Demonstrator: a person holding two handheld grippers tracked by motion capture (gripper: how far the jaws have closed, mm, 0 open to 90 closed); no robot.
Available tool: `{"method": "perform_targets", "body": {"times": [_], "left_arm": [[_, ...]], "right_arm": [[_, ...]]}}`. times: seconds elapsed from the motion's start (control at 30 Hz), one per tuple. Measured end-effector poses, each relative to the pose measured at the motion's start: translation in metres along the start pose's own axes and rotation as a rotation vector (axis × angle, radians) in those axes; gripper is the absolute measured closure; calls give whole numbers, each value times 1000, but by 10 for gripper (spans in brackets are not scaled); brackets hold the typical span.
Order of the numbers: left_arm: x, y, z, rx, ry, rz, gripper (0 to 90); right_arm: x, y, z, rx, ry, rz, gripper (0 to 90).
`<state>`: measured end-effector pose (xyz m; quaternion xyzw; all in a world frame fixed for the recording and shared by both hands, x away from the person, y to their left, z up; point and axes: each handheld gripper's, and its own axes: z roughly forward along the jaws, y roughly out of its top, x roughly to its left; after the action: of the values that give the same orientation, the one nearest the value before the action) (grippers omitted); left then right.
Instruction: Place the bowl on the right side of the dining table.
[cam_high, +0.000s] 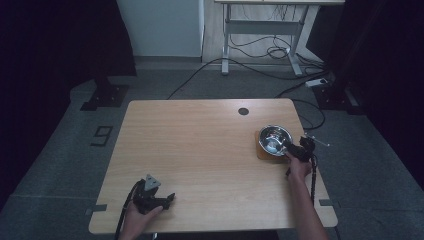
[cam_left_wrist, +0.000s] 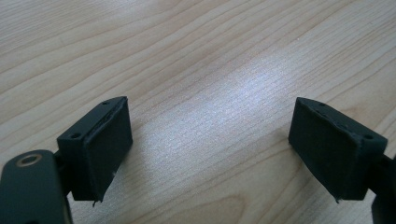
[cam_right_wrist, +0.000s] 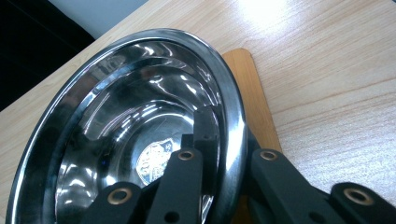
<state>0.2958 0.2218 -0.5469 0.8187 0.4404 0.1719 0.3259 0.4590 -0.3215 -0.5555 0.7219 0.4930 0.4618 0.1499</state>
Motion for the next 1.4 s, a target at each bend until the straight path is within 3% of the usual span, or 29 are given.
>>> {"method": "perform_targets", "body": {"times": [0.1,0.13,0.27,0.4,0.53,0.73,0.9,1.1,1.27,1.4], "left_arm": [[0,0,0,0,0,-1,131],[0,0,0,0,0,-1,131],[0,0,0,0,0,-1,131],[0,0,0,0,0,-1,131],[0,0,0,0,-1,-1,131],[0,0,0,0,0,-1,131],[0,0,0,0,0,-1,131],[0,0,0,1,1,-1,133],[0,0,0,1,1,0,133],[-1,-1,-1,0,-2,1,135]], "right_arm": [[-1,0,0,-2,6,4,845],[0,0,0,-5,17,-6,791],[2,-1,0,-12,5,-31,771],[1,0,-2,-22,-16,-42,692],[1,2,-7,-44,-28,-55,549],[10,2,-17,-71,-55,-127,415],[14,-1,-27,-100,-44,-160,370],[16,-4,-43,-83,-39,-189,323],[20,-11,-60,-68,-40,-241,301],[22,-15,-72,-63,-26,-235,287]]}}
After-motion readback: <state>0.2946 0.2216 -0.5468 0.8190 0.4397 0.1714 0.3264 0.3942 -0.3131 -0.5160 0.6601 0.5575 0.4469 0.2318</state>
